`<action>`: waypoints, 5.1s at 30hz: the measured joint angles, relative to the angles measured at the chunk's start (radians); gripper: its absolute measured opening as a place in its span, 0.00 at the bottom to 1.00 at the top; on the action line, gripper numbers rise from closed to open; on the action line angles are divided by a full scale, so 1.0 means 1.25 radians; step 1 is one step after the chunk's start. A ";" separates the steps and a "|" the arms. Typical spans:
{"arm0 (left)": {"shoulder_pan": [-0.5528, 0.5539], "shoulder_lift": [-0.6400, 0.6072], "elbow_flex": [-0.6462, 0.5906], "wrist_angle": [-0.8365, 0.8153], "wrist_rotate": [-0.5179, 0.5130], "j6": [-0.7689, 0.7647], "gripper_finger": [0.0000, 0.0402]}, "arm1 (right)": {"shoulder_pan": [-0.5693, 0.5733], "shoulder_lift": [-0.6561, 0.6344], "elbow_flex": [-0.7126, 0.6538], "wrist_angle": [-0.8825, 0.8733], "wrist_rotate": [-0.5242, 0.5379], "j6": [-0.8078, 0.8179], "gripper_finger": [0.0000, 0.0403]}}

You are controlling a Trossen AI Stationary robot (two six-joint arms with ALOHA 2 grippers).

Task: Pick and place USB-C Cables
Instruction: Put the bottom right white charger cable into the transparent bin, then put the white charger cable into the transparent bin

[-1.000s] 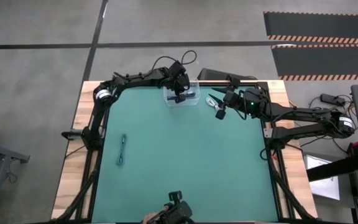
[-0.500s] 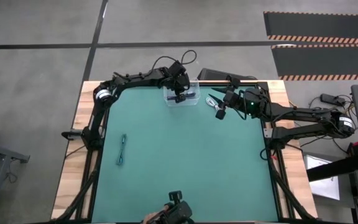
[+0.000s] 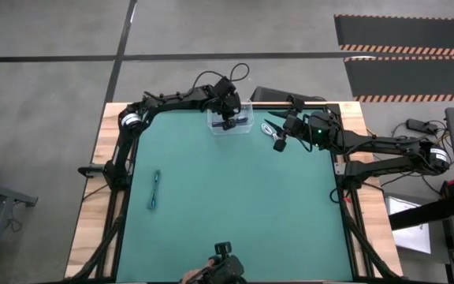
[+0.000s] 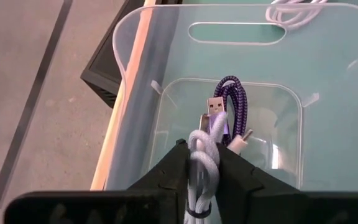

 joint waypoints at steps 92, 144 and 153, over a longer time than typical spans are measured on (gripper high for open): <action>-0.175 -0.732 -0.716 0.576 0.053 -0.062 0.24 | -0.190 0.631 0.404 -0.773 -0.081 0.440 0.31; -0.175 -0.732 -0.717 0.578 0.041 -0.064 0.24 | -0.188 0.367 0.190 -0.527 -0.320 0.359 0.02; -0.176 -0.732 -0.718 0.612 0.042 -0.085 0.24 | -0.188 0.272 0.023 -0.062 -0.483 0.367 0.02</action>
